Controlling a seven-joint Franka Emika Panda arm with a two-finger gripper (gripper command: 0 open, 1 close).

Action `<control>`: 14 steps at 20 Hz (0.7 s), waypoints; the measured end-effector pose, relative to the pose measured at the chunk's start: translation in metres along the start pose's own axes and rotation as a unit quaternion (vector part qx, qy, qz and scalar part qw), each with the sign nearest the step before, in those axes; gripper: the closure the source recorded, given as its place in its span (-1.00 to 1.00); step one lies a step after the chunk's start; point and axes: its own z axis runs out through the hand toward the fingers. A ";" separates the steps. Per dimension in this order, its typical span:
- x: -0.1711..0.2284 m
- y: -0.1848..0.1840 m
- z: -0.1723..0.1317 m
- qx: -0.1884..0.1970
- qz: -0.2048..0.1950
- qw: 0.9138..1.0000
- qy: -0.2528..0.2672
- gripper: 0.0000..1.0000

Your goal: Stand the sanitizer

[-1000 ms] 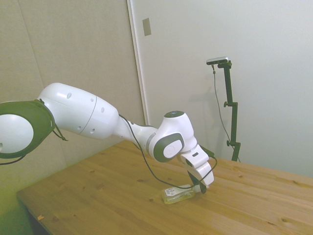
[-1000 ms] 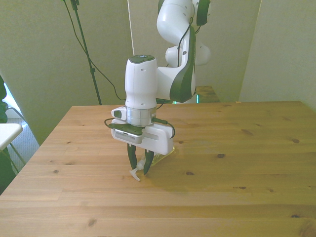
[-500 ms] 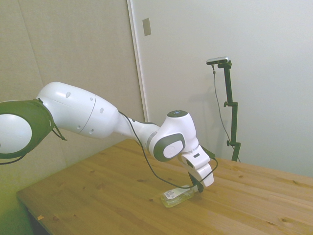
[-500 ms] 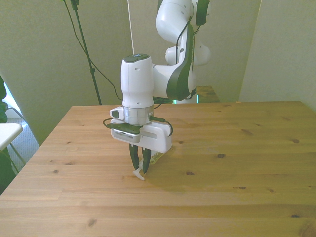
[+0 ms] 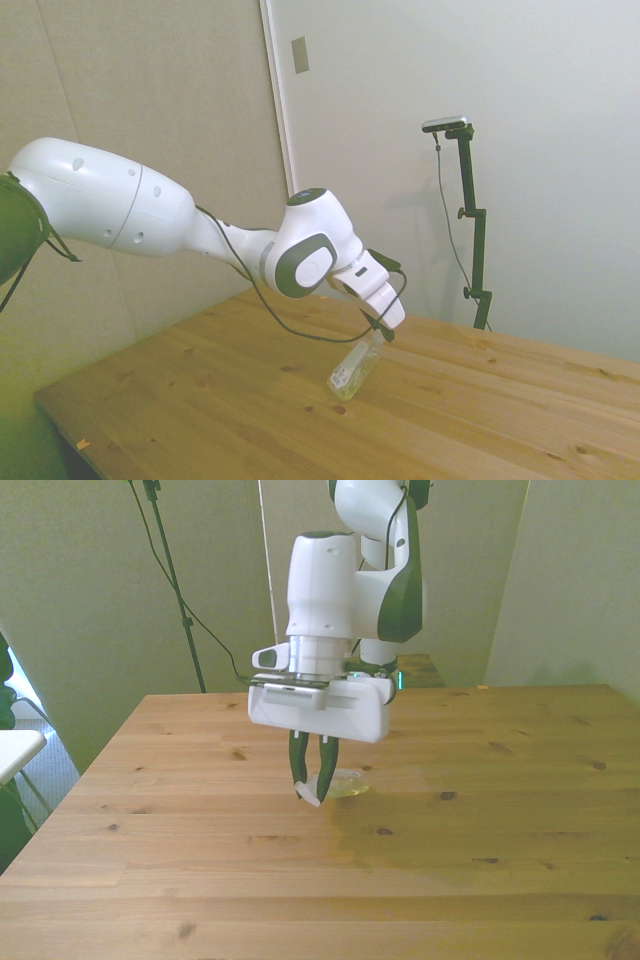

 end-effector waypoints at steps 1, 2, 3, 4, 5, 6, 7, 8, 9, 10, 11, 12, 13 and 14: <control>-0.008 -0.002 -0.005 0.008 -0.001 1.000 0.010 1.00; -0.016 -0.005 -0.010 0.016 -0.001 1.000 0.021 1.00; -0.022 -0.006 -0.013 0.023 0.000 0.999 0.032 1.00; -0.029 -0.007 -0.017 0.031 0.000 0.999 0.044 1.00; -0.035 -0.009 -0.020 0.040 0.001 0.997 0.059 1.00; -0.041 -0.010 -0.023 0.047 0.003 0.996 0.071 1.00; -0.047 -0.012 -0.024 0.053 0.005 0.995 0.082 1.00; -0.053 -0.013 -0.026 0.059 0.007 0.994 0.092 1.00; -0.058 -0.015 -0.026 0.063 0.010 0.993 0.101 1.00; -0.063 -0.016 -0.027 0.067 0.012 0.992 0.110 1.00; -0.068 -0.017 -0.027 0.072 0.014 0.990 0.119 1.00; -0.072 -0.018 -0.027 0.076 0.016 0.989 0.126 1.00; -0.077 -0.018 -0.027 0.078 0.017 0.988 0.133 1.00; -0.081 -0.018 -0.026 0.082 0.016 0.987 0.140 1.00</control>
